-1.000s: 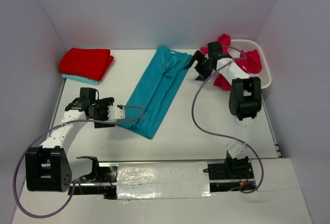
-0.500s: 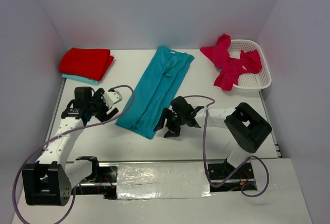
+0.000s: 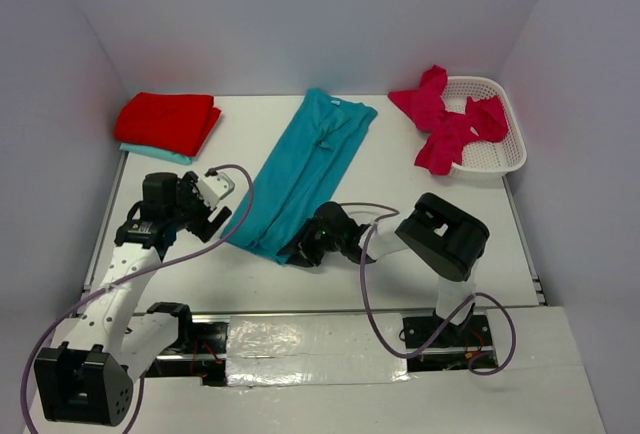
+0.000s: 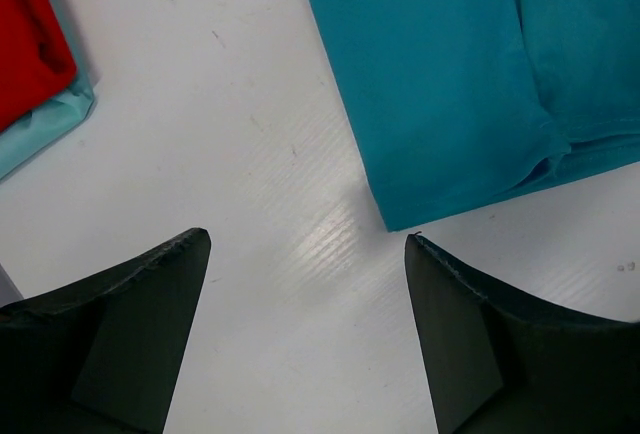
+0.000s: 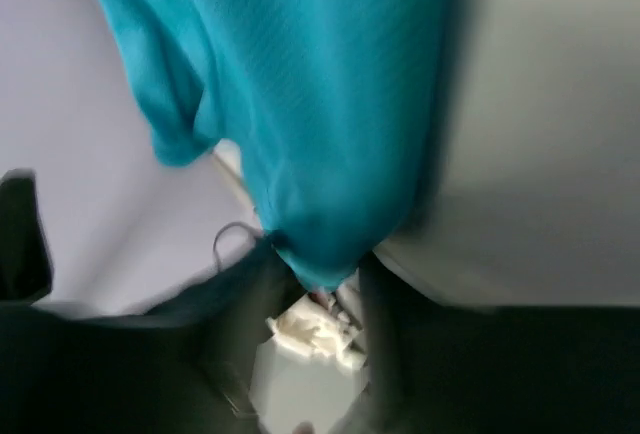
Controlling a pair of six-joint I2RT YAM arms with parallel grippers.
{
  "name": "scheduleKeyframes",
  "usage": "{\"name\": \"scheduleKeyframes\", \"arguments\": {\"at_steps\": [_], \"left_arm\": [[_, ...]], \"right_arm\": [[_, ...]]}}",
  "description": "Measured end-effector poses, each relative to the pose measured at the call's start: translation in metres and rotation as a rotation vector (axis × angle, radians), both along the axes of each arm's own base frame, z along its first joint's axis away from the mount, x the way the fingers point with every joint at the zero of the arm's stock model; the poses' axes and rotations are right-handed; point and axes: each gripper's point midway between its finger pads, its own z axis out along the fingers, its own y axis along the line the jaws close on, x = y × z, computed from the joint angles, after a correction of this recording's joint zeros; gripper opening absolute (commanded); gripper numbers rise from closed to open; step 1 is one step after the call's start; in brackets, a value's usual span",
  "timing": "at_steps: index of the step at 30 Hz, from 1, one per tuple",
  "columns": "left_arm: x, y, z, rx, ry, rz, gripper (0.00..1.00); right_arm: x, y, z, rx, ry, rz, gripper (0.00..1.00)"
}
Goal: Fold and stack the t-shirts
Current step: Rotate the tshirt 90 degrees
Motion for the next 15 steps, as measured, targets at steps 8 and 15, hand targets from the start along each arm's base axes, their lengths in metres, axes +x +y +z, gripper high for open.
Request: {"name": "scheduleKeyframes", "arguments": {"at_steps": [8, 15], "left_arm": [[-0.006, -0.011, -0.002, 0.002, 0.018, -0.082, 0.73], [-0.026, -0.058, -0.014, 0.244, -0.095, -0.603, 0.84]], "right_arm": [[0.004, -0.011, -0.014, -0.052, -0.077, -0.015, 0.0], [-0.055, -0.06, -0.015, -0.037, -0.097, 0.126, 0.0]]}}
